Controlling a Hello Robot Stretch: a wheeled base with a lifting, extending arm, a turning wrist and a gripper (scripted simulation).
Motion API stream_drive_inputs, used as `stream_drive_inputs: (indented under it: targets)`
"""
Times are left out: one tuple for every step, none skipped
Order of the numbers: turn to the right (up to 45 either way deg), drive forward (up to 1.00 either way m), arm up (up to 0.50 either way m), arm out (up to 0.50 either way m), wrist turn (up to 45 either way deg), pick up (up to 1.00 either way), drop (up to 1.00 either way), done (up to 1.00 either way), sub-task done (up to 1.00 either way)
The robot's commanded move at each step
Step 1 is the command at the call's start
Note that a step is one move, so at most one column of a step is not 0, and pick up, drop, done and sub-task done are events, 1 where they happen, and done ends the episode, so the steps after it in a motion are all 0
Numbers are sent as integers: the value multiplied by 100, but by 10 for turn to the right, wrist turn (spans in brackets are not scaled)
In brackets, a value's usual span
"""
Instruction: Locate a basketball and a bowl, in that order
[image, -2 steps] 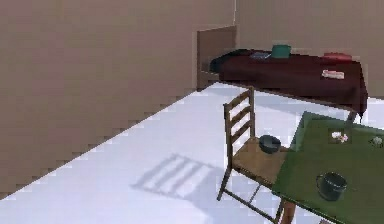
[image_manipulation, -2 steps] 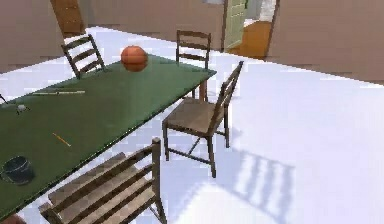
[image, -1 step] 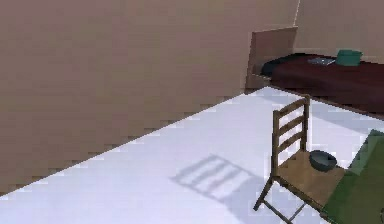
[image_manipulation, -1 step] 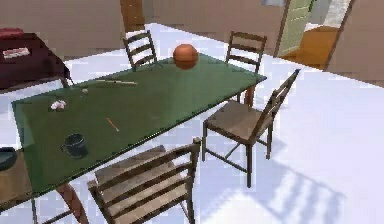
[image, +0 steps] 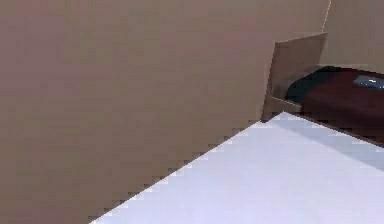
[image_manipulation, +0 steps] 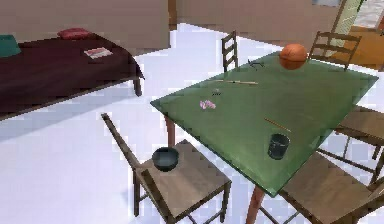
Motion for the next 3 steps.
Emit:
stream_drive_inputs:
  targets:
    - [0,35,0,0,0,0,0,0,0]
    - [420,0,0,0,0,0,0,0,0]
    - [0,40,0,0,0,0,0,0,0]
